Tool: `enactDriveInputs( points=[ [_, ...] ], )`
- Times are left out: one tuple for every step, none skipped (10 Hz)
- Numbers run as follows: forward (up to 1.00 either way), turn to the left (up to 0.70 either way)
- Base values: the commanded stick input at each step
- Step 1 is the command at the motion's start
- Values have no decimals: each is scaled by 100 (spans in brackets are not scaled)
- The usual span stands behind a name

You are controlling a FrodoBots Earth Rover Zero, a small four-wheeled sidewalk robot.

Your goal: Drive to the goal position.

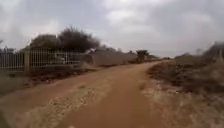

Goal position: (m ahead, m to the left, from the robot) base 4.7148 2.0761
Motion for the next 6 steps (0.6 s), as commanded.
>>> enactDriveInputs(
  points=[
    [50, 0],
    [50, 0],
    [50, 0],
    [50, 0],
    [50, -14],
    [50, -40]
  ],
)
